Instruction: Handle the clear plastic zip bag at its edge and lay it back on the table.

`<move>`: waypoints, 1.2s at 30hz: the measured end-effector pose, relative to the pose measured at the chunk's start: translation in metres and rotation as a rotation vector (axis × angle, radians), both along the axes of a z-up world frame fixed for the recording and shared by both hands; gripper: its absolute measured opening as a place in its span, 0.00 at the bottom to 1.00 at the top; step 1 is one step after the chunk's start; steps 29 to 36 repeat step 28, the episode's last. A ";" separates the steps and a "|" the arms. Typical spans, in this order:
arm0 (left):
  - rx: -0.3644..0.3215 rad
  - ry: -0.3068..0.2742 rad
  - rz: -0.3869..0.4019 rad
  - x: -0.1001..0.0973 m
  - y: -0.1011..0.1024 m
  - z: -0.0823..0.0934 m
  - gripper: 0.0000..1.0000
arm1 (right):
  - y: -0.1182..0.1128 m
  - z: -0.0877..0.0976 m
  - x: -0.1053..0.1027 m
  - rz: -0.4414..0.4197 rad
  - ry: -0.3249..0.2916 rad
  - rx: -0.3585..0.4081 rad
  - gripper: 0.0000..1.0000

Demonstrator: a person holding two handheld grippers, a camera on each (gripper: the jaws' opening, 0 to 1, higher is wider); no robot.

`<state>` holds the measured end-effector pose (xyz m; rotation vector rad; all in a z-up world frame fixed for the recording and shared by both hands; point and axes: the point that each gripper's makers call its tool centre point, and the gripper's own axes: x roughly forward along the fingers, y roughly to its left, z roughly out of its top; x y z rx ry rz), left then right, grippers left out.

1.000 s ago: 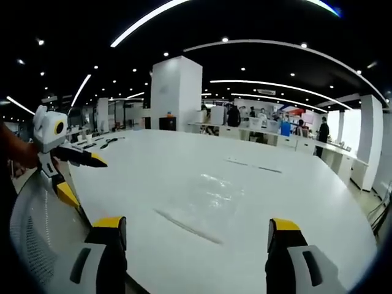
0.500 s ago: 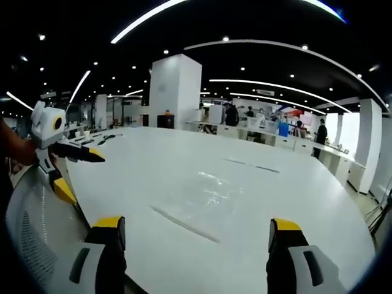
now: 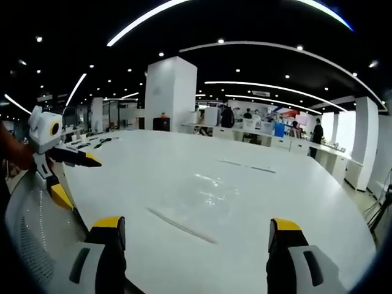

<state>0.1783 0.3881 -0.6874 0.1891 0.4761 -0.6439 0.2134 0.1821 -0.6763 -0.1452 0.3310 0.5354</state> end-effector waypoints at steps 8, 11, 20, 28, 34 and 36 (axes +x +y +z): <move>-0.010 0.002 0.000 0.001 0.001 -0.001 0.97 | 0.000 0.000 0.000 -0.003 0.000 0.002 0.97; -0.008 -0.002 -0.003 0.001 0.001 -0.001 0.97 | -0.001 0.000 0.000 -0.004 0.000 -0.002 0.97; -0.004 -0.011 0.003 0.001 0.002 -0.001 0.96 | 0.001 0.000 -0.001 -0.002 0.001 -0.005 0.97; 0.006 -0.034 0.020 0.002 0.002 0.005 0.95 | 0.003 0.001 -0.002 0.001 0.004 0.003 0.97; 0.006 -0.034 0.020 0.002 0.002 0.005 0.95 | 0.003 0.001 -0.002 0.001 0.004 0.003 0.97; 0.006 -0.034 0.020 0.002 0.002 0.005 0.95 | 0.003 0.001 -0.002 0.001 0.004 0.003 0.97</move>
